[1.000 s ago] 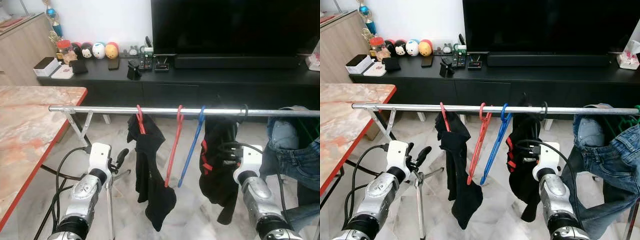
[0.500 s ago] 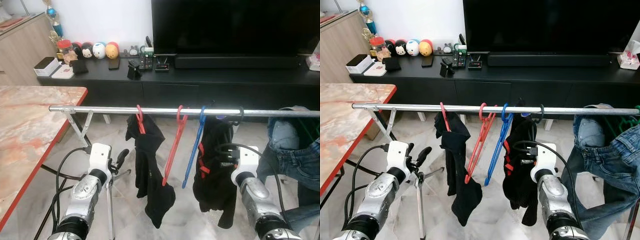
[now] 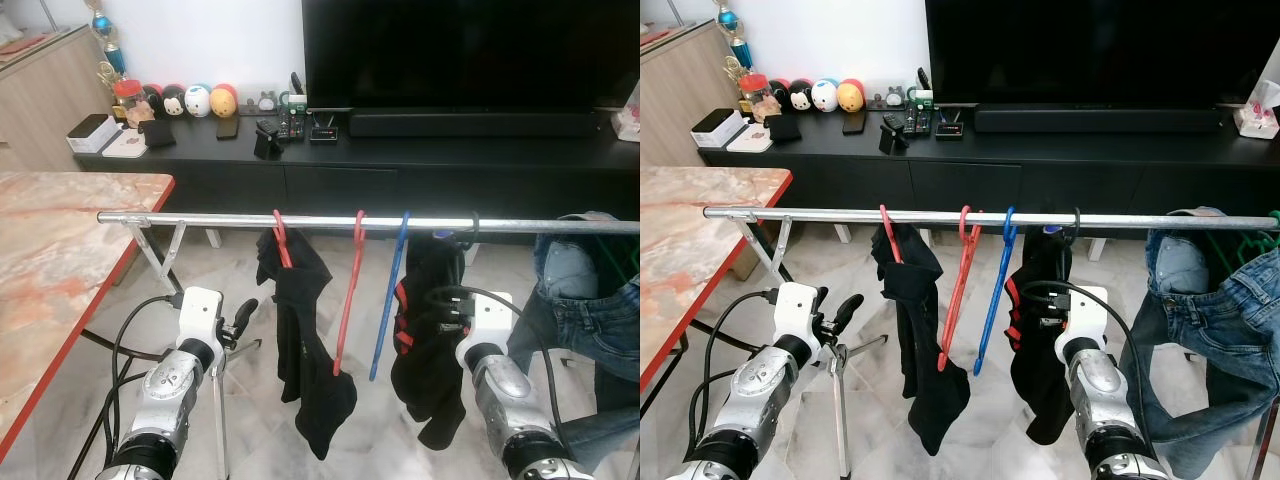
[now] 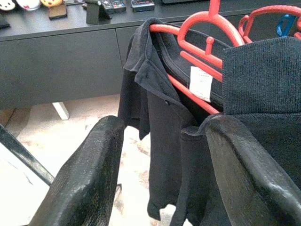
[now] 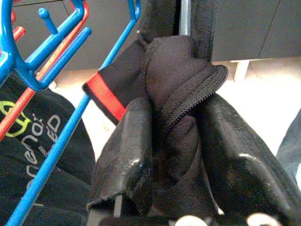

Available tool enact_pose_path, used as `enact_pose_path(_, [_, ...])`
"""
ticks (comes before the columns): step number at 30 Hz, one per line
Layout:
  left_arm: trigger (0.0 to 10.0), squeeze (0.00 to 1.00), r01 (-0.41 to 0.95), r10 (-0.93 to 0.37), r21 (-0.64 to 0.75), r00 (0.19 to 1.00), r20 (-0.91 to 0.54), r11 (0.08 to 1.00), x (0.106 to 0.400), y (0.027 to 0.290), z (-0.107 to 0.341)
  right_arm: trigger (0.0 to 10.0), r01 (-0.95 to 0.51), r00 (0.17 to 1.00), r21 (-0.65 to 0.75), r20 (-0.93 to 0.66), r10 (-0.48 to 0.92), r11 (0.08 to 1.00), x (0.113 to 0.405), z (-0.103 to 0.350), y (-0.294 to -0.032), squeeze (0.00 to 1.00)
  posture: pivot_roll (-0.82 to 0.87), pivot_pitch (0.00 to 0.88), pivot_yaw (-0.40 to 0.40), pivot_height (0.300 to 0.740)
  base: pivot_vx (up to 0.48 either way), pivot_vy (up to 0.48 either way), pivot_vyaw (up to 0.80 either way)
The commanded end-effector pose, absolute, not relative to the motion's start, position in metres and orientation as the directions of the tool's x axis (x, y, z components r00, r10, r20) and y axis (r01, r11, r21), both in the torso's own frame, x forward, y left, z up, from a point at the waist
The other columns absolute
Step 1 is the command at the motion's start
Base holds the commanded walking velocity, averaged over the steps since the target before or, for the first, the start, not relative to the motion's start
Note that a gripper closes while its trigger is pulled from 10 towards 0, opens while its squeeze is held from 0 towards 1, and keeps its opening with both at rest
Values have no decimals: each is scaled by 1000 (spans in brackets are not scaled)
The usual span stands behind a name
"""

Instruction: Hang hanger

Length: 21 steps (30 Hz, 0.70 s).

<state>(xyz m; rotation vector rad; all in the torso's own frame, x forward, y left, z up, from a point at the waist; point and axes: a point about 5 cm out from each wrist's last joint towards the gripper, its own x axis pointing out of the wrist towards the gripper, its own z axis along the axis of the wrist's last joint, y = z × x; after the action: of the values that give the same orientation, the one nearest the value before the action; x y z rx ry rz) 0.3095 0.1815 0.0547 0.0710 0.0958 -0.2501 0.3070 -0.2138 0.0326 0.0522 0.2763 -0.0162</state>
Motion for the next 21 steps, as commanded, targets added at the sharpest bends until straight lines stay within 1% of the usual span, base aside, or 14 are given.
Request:
enact_pose_path(1, [10000,0,270,-261,72,958,-116,960,308,181,54,10000,33,971,61,-240,-17,998,308,36,-213,969,57,0,60,740,0,0,0])
enact_pose_path(3, [10000,0,271,-262,72,958,-116,960,308,181,54,10000,34,971,62,-239,-18,998,308,36,-213,973,57,0,60,740,0,0,0])
enact_pose_path(4, [10000,0,273,-263,72,958,-116,959,308,181,54,10000,34,971,62,-240,-18,997,307,36,-213,1000,57,0,60,740,0,0,0])
enact_pose_path(11, [10000,0,279,-270,71,956,-117,958,307,179,53,10000,47,974,62,-225,-32,997,305,36,-214,1000,56,0,60,740,0,0,0])
enact_pose_path(12, [10000,0,278,-269,70,956,-115,958,307,179,53,10000,44,978,62,-206,-30,997,305,38,-214,39,56,0,59,740,0,0,0])
enact_pose_path(14, [10000,0,277,-268,70,957,-115,958,307,179,53,10000,44,982,63,-188,-32,997,304,39,-214,39,56,0,59,740,0,0,0])
enact_pose_path(15, [10000,0,276,-267,69,957,-115,959,307,179,52,10000,51,985,62,-169,-40,997,304,41,-213,0,57,0,58,740,0,0,0])
enact_pose_path(21, [10000,0,274,-265,69,957,-115,959,306,180,52,10000,83,994,89,-81,-76,993,299,48,-211,0,61,0,54,740,0,0,0])
